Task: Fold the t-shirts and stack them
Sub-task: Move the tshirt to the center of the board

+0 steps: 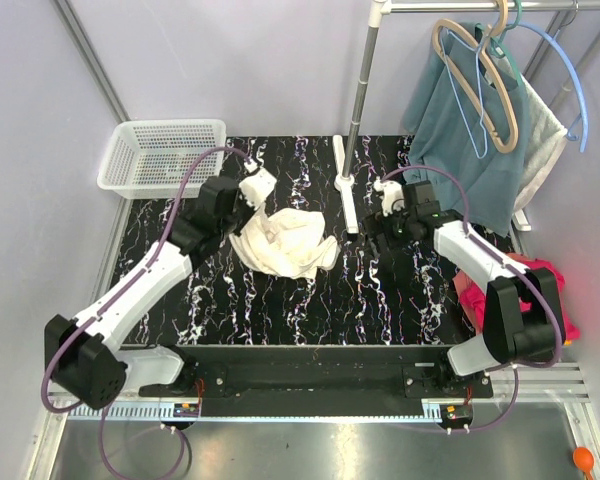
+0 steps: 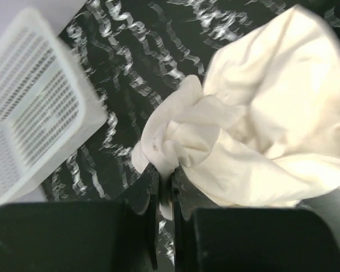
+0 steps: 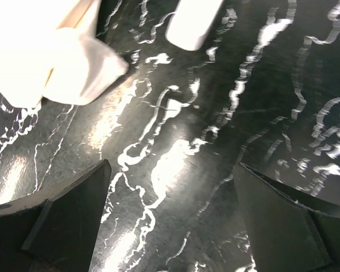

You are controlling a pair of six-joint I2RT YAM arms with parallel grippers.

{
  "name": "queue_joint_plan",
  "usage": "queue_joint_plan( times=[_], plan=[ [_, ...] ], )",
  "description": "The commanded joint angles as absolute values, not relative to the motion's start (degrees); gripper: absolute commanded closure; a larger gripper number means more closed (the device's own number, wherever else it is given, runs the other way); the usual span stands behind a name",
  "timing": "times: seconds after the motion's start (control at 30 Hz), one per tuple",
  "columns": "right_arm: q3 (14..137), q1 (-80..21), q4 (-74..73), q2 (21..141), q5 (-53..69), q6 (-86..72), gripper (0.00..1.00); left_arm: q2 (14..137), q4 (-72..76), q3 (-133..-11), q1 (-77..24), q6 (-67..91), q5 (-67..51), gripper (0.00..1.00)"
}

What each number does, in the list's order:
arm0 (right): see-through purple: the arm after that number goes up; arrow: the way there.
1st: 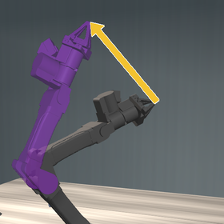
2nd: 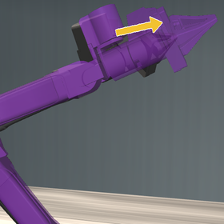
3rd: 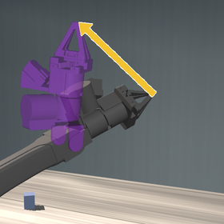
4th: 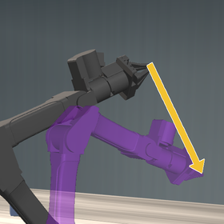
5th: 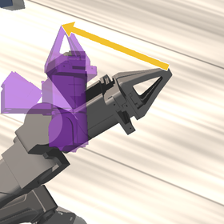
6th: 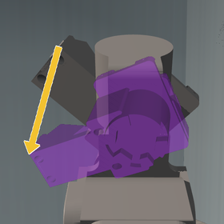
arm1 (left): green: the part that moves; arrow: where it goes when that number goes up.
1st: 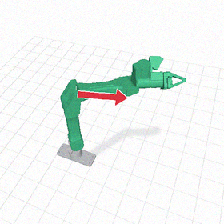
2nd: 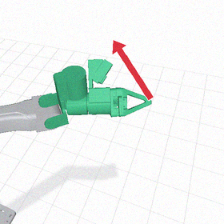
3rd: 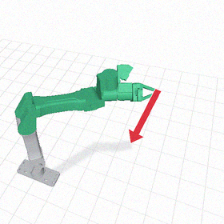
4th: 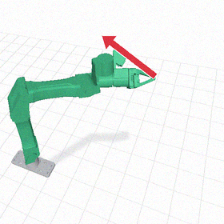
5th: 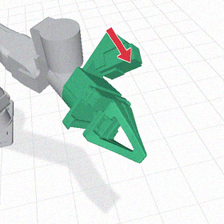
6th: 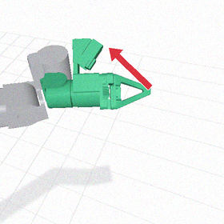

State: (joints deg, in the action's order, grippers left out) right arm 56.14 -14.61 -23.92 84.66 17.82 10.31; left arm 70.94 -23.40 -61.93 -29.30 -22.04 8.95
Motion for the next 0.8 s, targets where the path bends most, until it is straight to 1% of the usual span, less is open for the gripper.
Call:
queue_joint_plan(
  times=[0.0, 0.3, 0.33, 0.37, 0.43, 0.47, 0.53, 0.57, 0.63, 0.67, 0.7, 0.73, 0.77],
  plan=[
    [59.06, -16.52, -24.78, 86.31, 16.0, 11.69, 0.0, 64.34, -11.78, -57.93, -29.36, -27.07, 20.39, 1.0],
    [60.91, -21.88, -25.75, 88.5, 14.68, 12.22, 0.0, 62.75, -15.55, -54.06, -29.36, -27.51, 23.82, 0.99],
    [61.0, -23.28, -25.93, 88.68, 14.33, 12.39, 0.0, 62.75, -15.99, -53.36, -29.36, -27.51, 23.82, 0.9],
    [61.26, -23.81, -26.01, 89.03, 13.98, 12.83, 0.0, 62.84, -16.69, -53.09, -29.36, -27.6, 23.82, 0.85],
    [61.52, -25.13, -26.1, 89.21, 12.57, 13.44, 0.01, 62.32, -18.8, -51.78, -29.36, -27.33, 23.91, 0.8],
    [61.61, -26.09, -26.19, 89.3, 12.13, 13.97, 0.0, 61.97, -19.42, -51.25, -29.36, -27.51, 23.73, 0.64],
    [61.96, -26.63, -26.28, 89.38, 11.69, 14.32, 0.0, 60.91, -20.91, -49.32, -29.36, -27.77, 23.64, 0.54],
    [62.22, -27.07, -26.28, 89.47, 11.6, 14.67, 0.0, 60.47, -21.44, -48.7, -29.36, -28.3, 23.64, 0.42],
    [62.66, -27.51, -26.19, 89.56, 11.25, 15.03, 0.0, 59.15, -22.67, -47.21, -29.36, -28.56, 23.29, 0.27],
    [63.1, -27.6, -26.19, 89.91, 10.99, 15.46, 0.0, 58.72, -23.11, -46.85, -29.44, -29.09, 22.94, 0.18],
    [63.28, -28.03, -26.28, 90.17, 10.64, 15.64, 0.0, 57.67, -23.64, -46.32, -29.36, -29.27, 22.07, 0.06],
    [63.89, -28.04, -26.28, 90.61, 10.46, 15.91, 0.0, 57.13, -23.64, -46.23, -29.36, -29.53, 21.89, 0.01],
    [64.24, -28.12, -26.28, 91.05, 10.2, 16.52, 0.0, 56.87, -23.56, -46.23, -29.36, -30.4, 21.8, 0.01]
  ],
)
